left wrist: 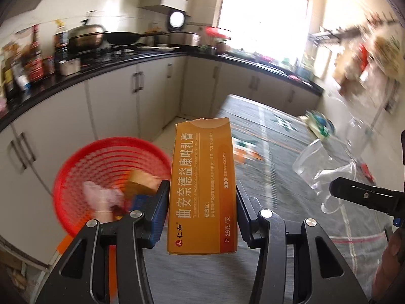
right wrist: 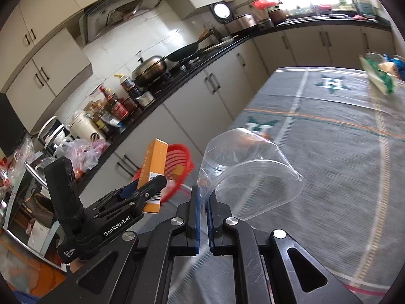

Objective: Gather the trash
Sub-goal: 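Lift the cup and orange box and carry them over the basket, then open both tools over the basket to drop the cup and box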

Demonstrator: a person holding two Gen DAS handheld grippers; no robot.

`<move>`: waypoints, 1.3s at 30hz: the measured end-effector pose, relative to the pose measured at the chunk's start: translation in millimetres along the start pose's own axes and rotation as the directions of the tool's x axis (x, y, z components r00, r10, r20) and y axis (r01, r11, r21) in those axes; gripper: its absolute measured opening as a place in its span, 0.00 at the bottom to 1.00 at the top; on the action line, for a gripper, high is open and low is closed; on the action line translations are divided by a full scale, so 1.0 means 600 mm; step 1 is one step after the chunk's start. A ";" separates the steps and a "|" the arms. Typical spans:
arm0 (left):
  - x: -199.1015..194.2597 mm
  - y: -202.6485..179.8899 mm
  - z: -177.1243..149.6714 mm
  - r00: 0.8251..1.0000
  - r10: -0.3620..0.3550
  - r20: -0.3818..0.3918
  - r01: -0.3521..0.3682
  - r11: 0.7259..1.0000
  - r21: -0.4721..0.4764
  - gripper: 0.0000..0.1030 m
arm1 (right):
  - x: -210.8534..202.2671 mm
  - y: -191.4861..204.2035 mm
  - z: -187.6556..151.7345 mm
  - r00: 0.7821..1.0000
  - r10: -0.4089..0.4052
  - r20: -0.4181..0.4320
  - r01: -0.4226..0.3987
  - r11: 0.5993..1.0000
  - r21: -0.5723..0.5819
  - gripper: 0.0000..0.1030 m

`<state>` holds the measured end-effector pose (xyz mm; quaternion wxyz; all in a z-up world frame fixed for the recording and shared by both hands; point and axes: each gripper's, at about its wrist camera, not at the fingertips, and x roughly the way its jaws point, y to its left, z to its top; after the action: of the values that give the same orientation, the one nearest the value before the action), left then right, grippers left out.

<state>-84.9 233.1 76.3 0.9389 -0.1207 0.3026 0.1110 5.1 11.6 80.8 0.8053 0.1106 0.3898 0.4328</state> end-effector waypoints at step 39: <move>0.056 0.231 -0.013 0.986 0.159 -0.059 -0.167 0.970 -0.177 0.63 | 0.302 0.129 0.058 0.968 0.154 -0.200 -0.145 0.988 0.058 0.32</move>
<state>-101.6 366.4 27.9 0.9049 -0.1828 0.3208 0.2119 41.1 205.7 47.5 0.7236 0.1123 0.4699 0.4929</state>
